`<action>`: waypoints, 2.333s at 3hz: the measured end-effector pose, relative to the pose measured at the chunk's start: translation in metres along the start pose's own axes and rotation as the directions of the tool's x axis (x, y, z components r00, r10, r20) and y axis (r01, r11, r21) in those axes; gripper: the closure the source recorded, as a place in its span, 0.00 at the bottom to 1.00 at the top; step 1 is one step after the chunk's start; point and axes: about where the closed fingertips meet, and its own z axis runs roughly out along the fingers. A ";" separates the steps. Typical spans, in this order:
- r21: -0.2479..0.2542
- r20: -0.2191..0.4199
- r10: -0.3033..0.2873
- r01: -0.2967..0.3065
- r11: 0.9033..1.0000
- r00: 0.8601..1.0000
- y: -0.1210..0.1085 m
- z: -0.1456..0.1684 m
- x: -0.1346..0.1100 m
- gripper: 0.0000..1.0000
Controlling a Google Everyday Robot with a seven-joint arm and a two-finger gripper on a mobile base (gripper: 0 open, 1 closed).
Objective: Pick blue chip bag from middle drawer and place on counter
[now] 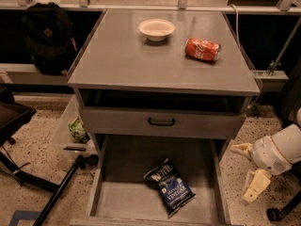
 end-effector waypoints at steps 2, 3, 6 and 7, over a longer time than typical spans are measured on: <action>0.061 -0.128 0.078 -0.070 0.996 0.989 0.012 0.013 0.017 0.00; 0.087 -0.197 0.132 -0.117 0.989 0.972 0.019 0.036 0.048 0.00; 0.066 0.012 -0.014 0.013 0.998 1.000 -0.038 0.046 0.039 0.00; 0.067 0.081 -0.066 0.060 0.996 0.995 -0.058 0.048 0.036 0.00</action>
Offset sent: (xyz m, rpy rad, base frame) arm 0.0886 -0.0669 -0.0925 -0.5297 -0.4290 -0.5667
